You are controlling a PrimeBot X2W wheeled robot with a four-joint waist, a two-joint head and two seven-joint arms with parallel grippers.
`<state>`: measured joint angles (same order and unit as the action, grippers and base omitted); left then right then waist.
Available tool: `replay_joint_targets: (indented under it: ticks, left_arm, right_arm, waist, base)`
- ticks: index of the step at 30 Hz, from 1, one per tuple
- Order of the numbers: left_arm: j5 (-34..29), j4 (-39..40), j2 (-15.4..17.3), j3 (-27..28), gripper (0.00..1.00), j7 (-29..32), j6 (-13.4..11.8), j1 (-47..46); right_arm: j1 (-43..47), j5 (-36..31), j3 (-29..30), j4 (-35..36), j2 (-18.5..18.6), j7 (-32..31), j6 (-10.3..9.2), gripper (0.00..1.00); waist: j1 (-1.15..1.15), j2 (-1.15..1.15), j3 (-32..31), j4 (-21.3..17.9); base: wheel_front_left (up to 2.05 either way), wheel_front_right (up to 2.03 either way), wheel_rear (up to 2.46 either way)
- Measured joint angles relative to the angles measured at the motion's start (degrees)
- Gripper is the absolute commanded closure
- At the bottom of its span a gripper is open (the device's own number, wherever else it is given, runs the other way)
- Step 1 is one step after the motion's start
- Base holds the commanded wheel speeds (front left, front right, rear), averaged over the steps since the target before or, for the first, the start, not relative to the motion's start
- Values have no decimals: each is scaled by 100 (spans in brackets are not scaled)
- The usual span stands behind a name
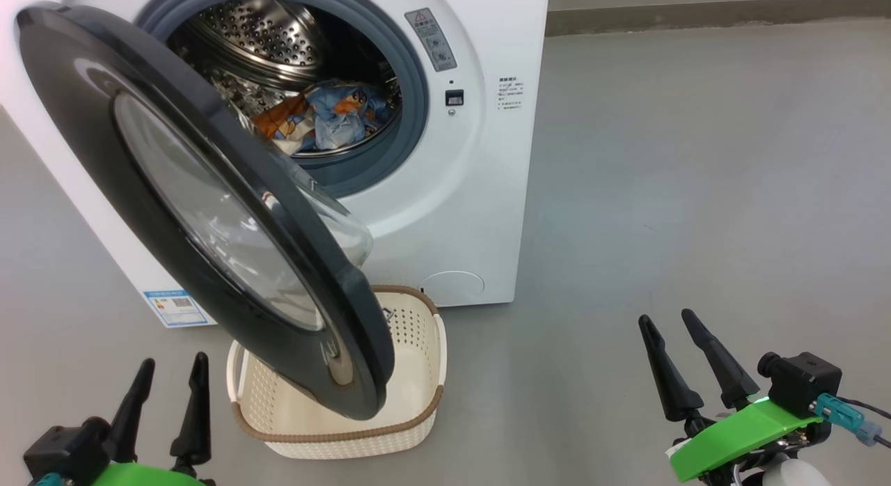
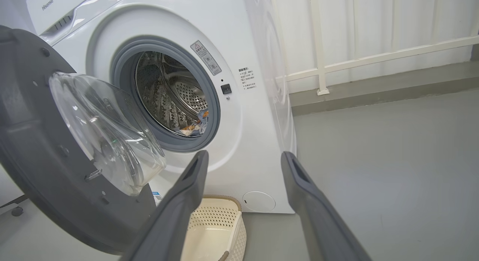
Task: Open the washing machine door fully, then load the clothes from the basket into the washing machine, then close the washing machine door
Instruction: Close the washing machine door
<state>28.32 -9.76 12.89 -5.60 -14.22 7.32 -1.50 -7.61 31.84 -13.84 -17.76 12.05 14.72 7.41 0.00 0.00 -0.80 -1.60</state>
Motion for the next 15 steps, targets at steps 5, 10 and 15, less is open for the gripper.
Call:
replay_joint_targets:
  ticks: [5, 10, 15]
  left_arm:
    - [-87, -18, -167, 76, 0, 0, 1, 1]
    - [-147, -35, -210, 102, 0, 0, 1, 2]
    - [-147, -54, -237, 100, 0, -1, 1, 3]
  right_arm:
    - [0, 1, -37, -15, 40, 0, 0, 0]
    - [0, 1, -93, -20, 51, 0, 0, 0]
    - [0, 1, -100, -20, 52, 0, 0, 0]
  waist:
    - [0, 0, -9, 20]
    - [0, 0, -8, 31]
    - [0, 0, 3, 36]
  base:
    - [0, 0, 0]
    - [0, 0, 0]
    - [0, 0, 0]
